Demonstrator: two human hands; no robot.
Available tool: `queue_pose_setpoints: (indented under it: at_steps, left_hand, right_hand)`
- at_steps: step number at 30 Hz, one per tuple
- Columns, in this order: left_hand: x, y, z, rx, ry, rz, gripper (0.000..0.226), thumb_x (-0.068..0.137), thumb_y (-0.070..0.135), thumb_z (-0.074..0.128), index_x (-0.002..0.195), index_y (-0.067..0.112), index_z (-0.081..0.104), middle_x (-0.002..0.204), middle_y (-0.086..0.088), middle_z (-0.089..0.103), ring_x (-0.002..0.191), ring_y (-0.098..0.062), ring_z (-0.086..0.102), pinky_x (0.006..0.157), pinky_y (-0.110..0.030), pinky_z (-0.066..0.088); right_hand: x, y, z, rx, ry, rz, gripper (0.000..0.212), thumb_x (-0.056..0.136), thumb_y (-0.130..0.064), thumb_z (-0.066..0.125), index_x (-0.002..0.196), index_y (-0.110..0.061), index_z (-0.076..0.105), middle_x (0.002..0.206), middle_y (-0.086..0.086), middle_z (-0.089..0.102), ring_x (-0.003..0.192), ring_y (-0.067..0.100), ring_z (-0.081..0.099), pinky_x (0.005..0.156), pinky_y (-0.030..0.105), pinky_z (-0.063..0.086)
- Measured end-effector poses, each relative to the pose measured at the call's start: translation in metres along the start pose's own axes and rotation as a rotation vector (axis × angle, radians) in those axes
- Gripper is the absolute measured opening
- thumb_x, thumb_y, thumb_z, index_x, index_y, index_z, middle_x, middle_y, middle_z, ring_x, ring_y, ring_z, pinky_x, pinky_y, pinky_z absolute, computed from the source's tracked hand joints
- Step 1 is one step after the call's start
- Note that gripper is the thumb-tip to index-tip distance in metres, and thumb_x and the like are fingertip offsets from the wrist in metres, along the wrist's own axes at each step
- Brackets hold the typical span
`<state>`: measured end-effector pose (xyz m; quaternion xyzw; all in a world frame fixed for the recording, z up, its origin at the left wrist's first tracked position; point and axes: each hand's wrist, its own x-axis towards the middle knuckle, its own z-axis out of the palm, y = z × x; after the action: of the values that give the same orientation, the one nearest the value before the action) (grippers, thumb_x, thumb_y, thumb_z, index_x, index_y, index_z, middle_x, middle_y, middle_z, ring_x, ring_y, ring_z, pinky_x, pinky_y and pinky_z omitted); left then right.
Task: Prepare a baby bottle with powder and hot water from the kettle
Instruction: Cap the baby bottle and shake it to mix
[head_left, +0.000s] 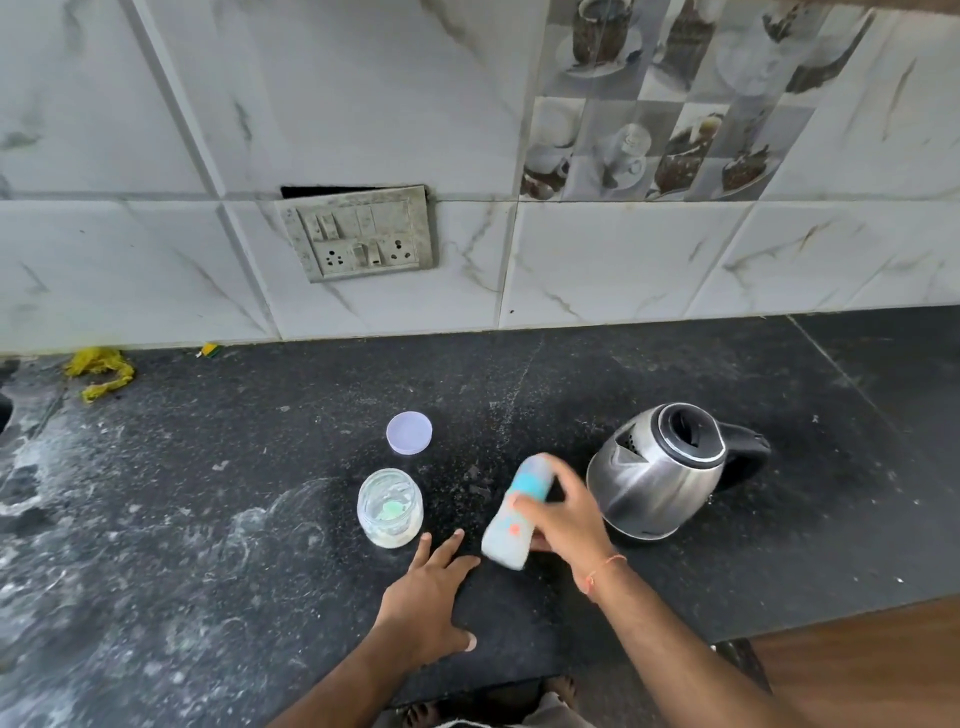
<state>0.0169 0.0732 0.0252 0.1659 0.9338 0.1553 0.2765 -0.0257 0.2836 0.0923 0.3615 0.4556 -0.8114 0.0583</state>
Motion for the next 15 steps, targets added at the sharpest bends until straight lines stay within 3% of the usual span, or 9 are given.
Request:
queue_pose_setpoints:
  at_steps: [2, 4, 8, 11, 15]
  left_hand:
    - [-0.0015, -0.0011, -0.0016, 0.008, -0.009, 0.002, 0.106, 0.085, 0.054, 0.087, 0.170, 0.045, 0.024, 0.180, 0.026, -0.013, 0.170, -0.020, -0.014, 0.112, -0.048, 0.056]
    - [0.0009, 0.0001, -0.0014, 0.007, -0.012, 0.001, 0.105, 0.085, 0.053, 0.087, 0.170, 0.046, 0.024, 0.179, 0.026, -0.014, 0.170, -0.019, -0.014, 0.110, -0.047, 0.057]
    - [-0.0016, -0.0001, -0.0012, -0.006, -0.010, -0.003, 0.105, 0.085, 0.052, 0.087, 0.169, 0.046, 0.025, 0.180, 0.026, -0.013, 0.170, -0.020, -0.015, 0.111, -0.049, 0.056]
    - [0.0002, 0.0007, -0.0012, 0.007, -0.020, -0.005, 0.104, 0.085, 0.052, 0.087, 0.169, 0.047, 0.025, 0.179, 0.026, -0.014, 0.169, -0.019, -0.015, 0.109, -0.047, 0.058]
    - [-0.0014, -0.0001, 0.0007, 0.000, -0.026, -0.010, 0.104, 0.085, 0.052, 0.087, 0.168, 0.046, 0.026, 0.180, 0.025, -0.013, 0.170, -0.020, -0.014, 0.111, -0.049, 0.056]
  right_hand:
    - [-0.0041, 0.0021, -0.0009, -0.065, -0.046, 0.028, 0.066, 0.084, -0.011, 0.089, 0.137, -0.041, 0.065, 0.117, 0.006, 0.077, 0.095, 0.020, 0.082, 0.069, 0.043, 0.070]
    - [-0.0060, 0.0051, -0.0031, -0.177, 0.015, -0.153, 0.059, 0.088, -0.010, 0.086, 0.138, -0.035, 0.065, 0.121, 0.005, 0.075, 0.102, 0.022, 0.080, 0.074, 0.047, 0.070]
    - [-0.0032, 0.0047, -0.0013, -0.157, -0.063, 0.003, 0.069, 0.081, -0.014, 0.090, 0.139, -0.042, 0.065, 0.114, 0.008, 0.078, 0.094, 0.021, 0.082, 0.071, 0.047, 0.070]
    - [-0.0042, 0.0035, -0.0025, -0.279, -0.016, -0.201, 0.056, 0.088, -0.011, 0.086, 0.133, -0.037, 0.067, 0.122, 0.007, 0.076, 0.101, 0.022, 0.081, 0.075, 0.049, 0.070]
    - [-0.0086, -0.0004, 0.0019, -0.311, -0.118, -0.109, 0.065, 0.083, -0.012, 0.090, 0.134, -0.046, 0.066, 0.118, 0.008, 0.077, 0.098, 0.021, 0.082, 0.073, 0.046, 0.070]
